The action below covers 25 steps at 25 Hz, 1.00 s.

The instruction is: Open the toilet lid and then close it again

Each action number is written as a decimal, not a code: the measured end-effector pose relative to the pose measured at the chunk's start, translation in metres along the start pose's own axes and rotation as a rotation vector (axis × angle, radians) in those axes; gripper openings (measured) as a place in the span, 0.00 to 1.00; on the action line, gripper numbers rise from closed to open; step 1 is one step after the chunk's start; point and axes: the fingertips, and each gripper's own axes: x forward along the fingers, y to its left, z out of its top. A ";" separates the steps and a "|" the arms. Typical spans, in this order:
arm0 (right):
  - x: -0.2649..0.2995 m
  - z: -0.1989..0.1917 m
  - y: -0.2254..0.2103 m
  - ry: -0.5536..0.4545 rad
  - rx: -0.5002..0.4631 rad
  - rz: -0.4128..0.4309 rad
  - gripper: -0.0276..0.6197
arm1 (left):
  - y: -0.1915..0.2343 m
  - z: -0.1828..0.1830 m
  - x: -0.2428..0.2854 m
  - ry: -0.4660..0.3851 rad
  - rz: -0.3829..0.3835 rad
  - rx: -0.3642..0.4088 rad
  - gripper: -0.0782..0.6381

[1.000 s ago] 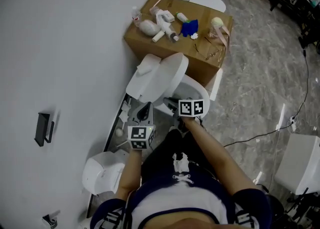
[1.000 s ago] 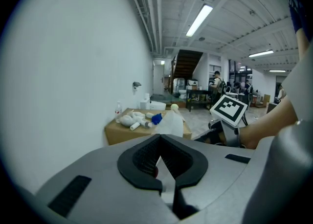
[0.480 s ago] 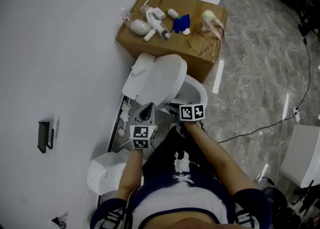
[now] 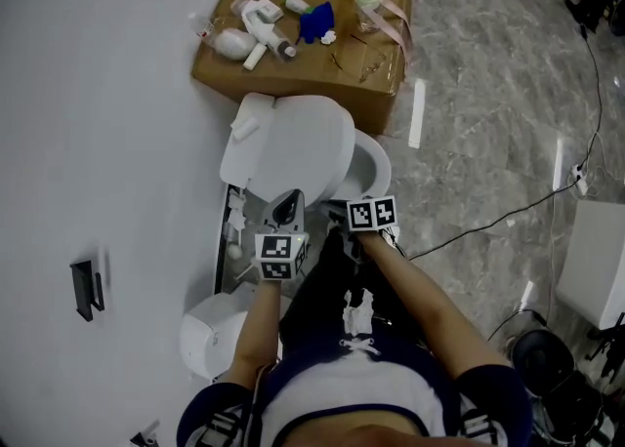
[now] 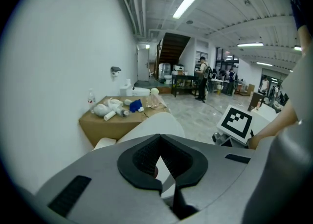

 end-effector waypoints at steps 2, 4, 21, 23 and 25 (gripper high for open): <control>-0.004 -0.005 -0.011 0.007 0.015 -0.013 0.10 | -0.009 -0.002 0.007 0.013 -0.015 0.007 0.12; -0.007 -0.009 -0.022 0.015 0.026 -0.029 0.10 | -0.015 -0.007 0.014 0.027 -0.028 0.010 0.12; -0.026 -0.043 -0.101 0.012 0.117 -0.146 0.10 | -0.062 -0.084 0.073 0.167 -0.138 0.112 0.12; -0.027 -0.045 -0.110 0.001 0.124 -0.158 0.10 | -0.070 -0.092 0.083 0.180 -0.159 0.134 0.12; -0.027 -0.049 -0.118 -0.009 0.130 -0.171 0.10 | -0.077 -0.102 0.090 0.195 -0.181 0.155 0.12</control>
